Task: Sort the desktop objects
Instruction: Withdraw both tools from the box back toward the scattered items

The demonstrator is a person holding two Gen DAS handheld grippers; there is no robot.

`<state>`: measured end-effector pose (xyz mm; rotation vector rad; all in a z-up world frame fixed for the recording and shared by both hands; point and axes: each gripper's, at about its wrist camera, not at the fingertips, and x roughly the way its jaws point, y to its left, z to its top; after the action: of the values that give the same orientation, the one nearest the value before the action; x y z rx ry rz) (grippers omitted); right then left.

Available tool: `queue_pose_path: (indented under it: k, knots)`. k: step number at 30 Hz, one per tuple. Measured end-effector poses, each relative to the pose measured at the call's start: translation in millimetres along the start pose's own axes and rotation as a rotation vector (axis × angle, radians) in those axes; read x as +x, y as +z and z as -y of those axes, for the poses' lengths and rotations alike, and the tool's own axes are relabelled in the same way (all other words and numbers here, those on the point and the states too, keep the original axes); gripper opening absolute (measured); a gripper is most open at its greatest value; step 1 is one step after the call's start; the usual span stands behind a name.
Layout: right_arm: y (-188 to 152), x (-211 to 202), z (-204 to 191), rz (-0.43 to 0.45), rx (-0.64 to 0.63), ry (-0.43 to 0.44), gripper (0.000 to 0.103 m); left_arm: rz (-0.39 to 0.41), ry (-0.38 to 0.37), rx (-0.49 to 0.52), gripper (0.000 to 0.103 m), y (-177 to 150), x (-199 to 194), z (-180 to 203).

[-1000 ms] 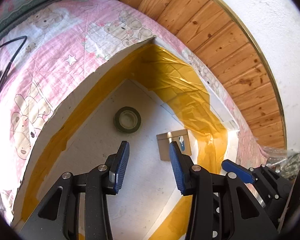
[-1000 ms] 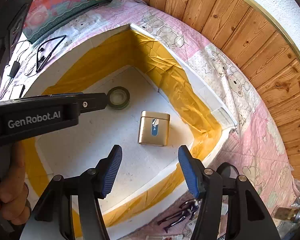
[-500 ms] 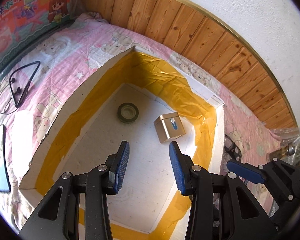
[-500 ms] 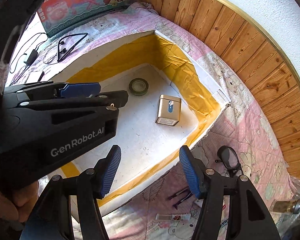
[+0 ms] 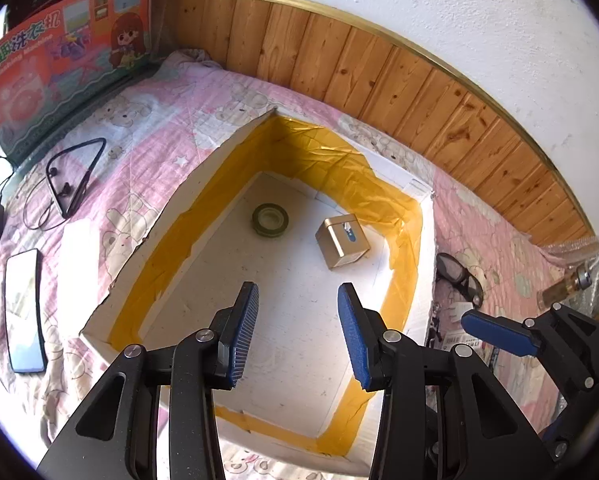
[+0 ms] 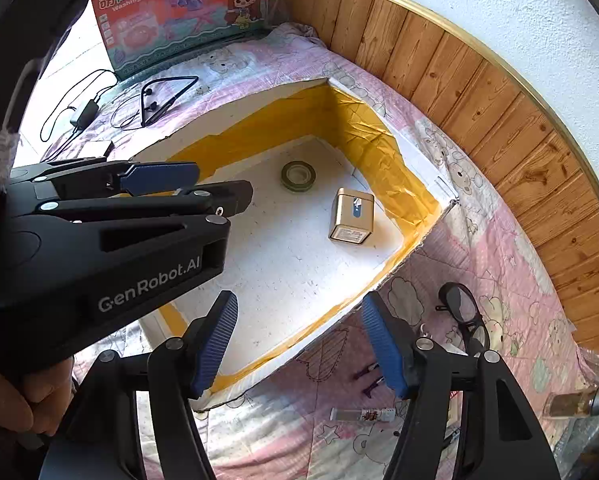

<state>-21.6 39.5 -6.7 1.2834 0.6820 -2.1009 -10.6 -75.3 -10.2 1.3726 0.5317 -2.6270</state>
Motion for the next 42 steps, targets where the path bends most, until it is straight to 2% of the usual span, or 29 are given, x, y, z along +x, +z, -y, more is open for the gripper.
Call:
queue_pose_path:
  k: [5,10,16,21,25,28,32,38,42]
  knots:
    - [-11,-11,-10,0.034,-0.026,-0.022,0.066,0.016,0.013,0.018,0.044,-8,-10,1]
    - [-27,-26,-14,0.096,0.002,-0.020,0.066,0.027,0.012,0.036,0.044,-20,-20,4]
    - [-62,-48,-21,0.213,0.055,0.010,0.066,0.055,0.023,0.085,0.044,-41,-31,14]
    - [-94,-58,-29,0.303,0.070,-0.006,0.068,0.063,0.014,0.094,0.044,-57,-36,15]
    - [-118,-61,-30,0.367,0.095,-0.006,0.068,0.077,0.000,0.140,0.044,-66,-38,28]
    - [-133,-60,-21,0.368,0.144,0.010,0.068,0.090,-0.037,0.185,0.044,-74,-42,41]
    - [-154,-63,-9,0.373,0.164,-0.013,0.068,0.097,-0.094,0.262,0.044,-85,-44,67]
    - [-192,-61,33,0.355,0.311,-0.002,0.068,0.052,-0.186,0.365,0.044,-106,-35,108]
    - [-217,-53,66,0.319,0.417,0.006,0.068,0.011,-0.215,0.420,0.044,-119,-23,132]
